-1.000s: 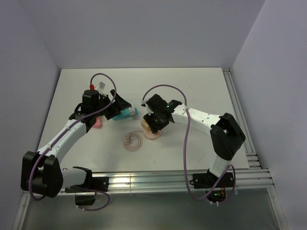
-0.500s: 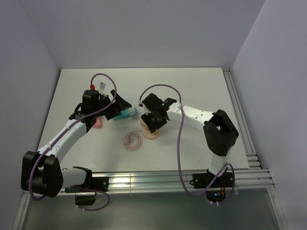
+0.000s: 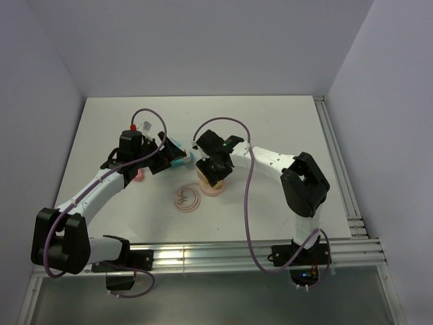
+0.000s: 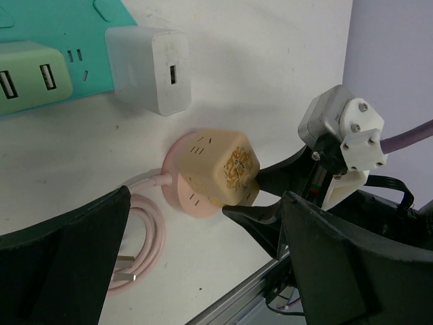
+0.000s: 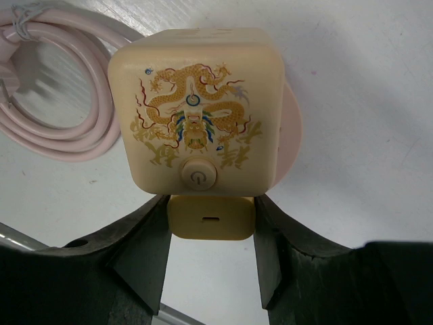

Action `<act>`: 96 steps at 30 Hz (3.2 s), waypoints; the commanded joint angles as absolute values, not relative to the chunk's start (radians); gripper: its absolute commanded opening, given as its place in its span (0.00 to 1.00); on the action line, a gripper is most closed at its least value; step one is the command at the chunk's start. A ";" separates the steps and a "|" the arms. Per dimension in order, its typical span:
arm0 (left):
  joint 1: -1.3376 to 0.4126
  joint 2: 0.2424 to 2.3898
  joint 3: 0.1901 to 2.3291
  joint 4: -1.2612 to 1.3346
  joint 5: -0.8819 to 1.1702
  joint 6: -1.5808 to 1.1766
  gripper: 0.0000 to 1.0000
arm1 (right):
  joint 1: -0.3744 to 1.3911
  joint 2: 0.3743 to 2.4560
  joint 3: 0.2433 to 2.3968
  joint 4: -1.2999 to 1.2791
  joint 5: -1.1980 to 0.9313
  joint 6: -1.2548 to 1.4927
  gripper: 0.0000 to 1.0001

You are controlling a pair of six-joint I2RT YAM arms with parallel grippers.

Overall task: Insert the plug
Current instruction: Insert the plug into the socket.

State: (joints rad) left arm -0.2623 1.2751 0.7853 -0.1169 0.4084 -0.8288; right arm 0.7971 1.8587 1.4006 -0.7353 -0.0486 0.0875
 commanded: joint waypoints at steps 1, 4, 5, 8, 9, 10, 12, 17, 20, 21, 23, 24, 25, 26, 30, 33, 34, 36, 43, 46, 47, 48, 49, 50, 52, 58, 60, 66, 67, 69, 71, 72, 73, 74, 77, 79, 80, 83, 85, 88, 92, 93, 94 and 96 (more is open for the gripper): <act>-0.259 1.275 0.782 -0.069 0.440 -0.815 0.99 | 0.811 1.936 1.427 -0.776 -0.002 0.095 0.00; -0.259 1.275 0.781 -0.066 0.442 -0.815 1.00 | 0.818 1.953 1.431 -0.773 0.034 0.104 0.00; -0.259 1.275 0.779 -0.067 0.442 -0.815 1.00 | 0.821 1.954 1.428 -0.770 0.035 0.107 0.00; -0.261 1.269 0.776 -0.071 0.440 -0.813 1.00 | 0.828 1.951 1.402 -0.744 0.035 0.118 0.00; -0.261 1.267 0.776 -0.072 0.439 -0.811 1.00 | 0.830 1.950 1.388 -0.736 0.034 0.121 0.00; -0.259 1.263 0.776 -0.072 0.439 -0.811 1.00 | 0.830 1.950 1.381 -0.724 0.034 0.126 0.00; -0.259 1.262 0.775 -0.074 0.439 -0.811 0.99 | 0.831 1.945 1.353 -0.710 0.041 0.138 0.00; -0.261 1.255 0.775 -0.081 0.437 -0.807 0.99 | 0.831 1.864 1.258 -0.611 0.029 0.170 0.00; -0.261 1.250 0.776 -0.084 0.436 -0.805 0.99 | 0.833 1.830 1.195 -0.546 0.018 0.195 0.00; -0.261 1.250 0.778 -0.086 0.436 -0.805 1.00 | 0.831 1.824 1.169 -0.531 0.023 0.213 0.00; -0.261 1.249 0.779 -0.089 0.436 -0.804 1.00 | 0.831 1.801 1.138 -0.483 0.018 0.224 0.00; -0.261 1.246 0.781 -0.095 0.436 -0.802 0.99 | 0.831 1.796 1.118 -0.473 0.018 0.230 0.00; -0.261 1.246 0.781 -0.098 0.434 -0.802 1.00 | 0.831 1.798 1.111 -0.460 0.012 0.232 0.00; -0.261 1.244 0.781 -0.098 0.434 -0.801 1.00 | 0.833 1.804 1.109 -0.462 0.008 0.230 0.00; -0.261 1.239 0.781 -0.100 0.434 -0.802 1.00 | 0.842 1.824 1.114 -0.482 0.057 0.232 0.00; -0.261 1.236 0.778 -0.103 0.431 -0.802 0.99 | 0.844 1.766 1.054 -0.416 0.048 0.253 0.00; -0.261 1.236 0.778 -0.104 0.430 -0.802 1.00 | 0.845 1.755 1.046 -0.404 0.064 0.258 0.00; -0.261 1.238 0.781 -0.103 0.434 -0.804 0.99 | 0.851 1.750 1.026 -0.391 0.083 0.268 0.00; -0.264 1.249 0.785 -0.103 0.439 -0.804 0.99 | 0.900 1.753 0.988 -0.353 0.175 0.305 0.00; -0.267 1.247 0.787 -0.103 0.434 -0.804 1.00 | 0.922 1.752 0.968 -0.328 0.219 0.324 0.00; -0.267 1.247 0.785 -0.104 0.434 -0.804 0.99 | 0.930 1.749 0.956 -0.324 0.236 0.336 0.00; -0.267 1.249 0.785 -0.104 0.433 -0.804 0.99 | 0.942 1.747 0.948 -0.319 0.256 0.344 0.00; -0.268 1.249 0.784 -0.106 0.434 -0.804 0.99 | 0.945 1.738 0.939 -0.301 0.253 0.353 0.00; -0.268 1.250 0.784 -0.106 0.434 -0.802 1.00 | 0.946 1.733 0.918 -0.287 0.246 0.368 0.00; -0.268 1.250 0.781 -0.106 0.436 -0.802 0.99 | 0.950 1.721 0.899 -0.255 0.239 0.390 0.00; -0.270 1.256 0.781 -0.104 0.439 -0.805 1.00 | 0.965 1.723 0.841 -0.184 0.252 0.442 0.00; -0.271 1.255 0.784 -0.107 0.436 -0.804 1.00 | 0.969 1.741 0.839 -0.184 0.250 0.436 0.00; -0.275 1.255 0.784 -0.107 0.434 -0.805 1.00 | 1.003 1.786 0.896 -0.258 0.290 0.422 0.00; -0.276 1.256 0.782 -0.107 0.433 -0.807 0.99 | 1.006 1.789 0.900 -0.265 0.288 0.420 0.00; -0.276 1.258 0.781 -0.104 0.434 -0.807 1.00 | 1.005 1.798 0.922 -0.303 0.293 0.416 0.00; -0.278 1.258 0.781 -0.103 0.436 -0.810 0.99 | 1.005 1.808 0.951 -0.337 0.305 0.413 0.00; -0.278 1.259 0.779 -0.103 0.434 -0.808 1.00 | 1.008 1.818 0.959 -0.366 0.319 0.413 0.00; -0.279 1.259 0.781 -0.104 0.434 -0.808 1.00 | 1.006 1.825 0.966 -0.380 0.325 0.417 0.00; -0.279 1.262 0.782 -0.104 0.434 -0.807 1.00 | 1.006 1.830 0.979 -0.391 0.327 0.420 0.00; -0.279 1.262 0.785 -0.109 0.434 -0.804 0.99 | 1.006 1.861 1.005 -0.429 0.327 0.431 0.00; -0.279 1.264 0.785 -0.107 0.434 -0.804 1.00 | 1.005 1.888 1.035 -0.465 0.310 0.430 0.00; -0.278 1.264 0.785 -0.109 0.434 -0.802 1.00 | 1.005 1.897 1.045 -0.477 0.299 0.426 0.00; -0.279 1.262 0.785 -0.110 0.434 -0.802 0.99 | 1.005 1.913 1.075 -0.517 0.253 0.411 0.00; -0.281 1.259 0.782 -0.110 0.434 -0.804 0.99 | 1.005 1.917 1.086 -0.532 0.236 0.403 0.00; -0.281 1.256 0.781 -0.109 0.434 -0.804 1.00 | 1.005 1.916 1.066 -0.523 0.256 0.431 0.00; -0.281 1.256 0.779 -0.110 0.434 -0.802 0.99 | 1.005 1.856 0.977 -0.411 0.310 0.485 0.00; -0.281 1.255 0.779 -0.110 0.436 -0.802 0.99 | 1.006 1.850 0.967 -0.390 0.342 0.495 0.00; -0.281 1.255 0.778 -0.109 0.436 -0.804 0.99 | 1.009 1.848 0.951 -0.381 0.362 0.517 0.00; -0.281 1.255 0.778 -0.107 0.439 -0.805 1.00 | 1.022 1.845 0.936 -0.353 0.406 0.535 0.00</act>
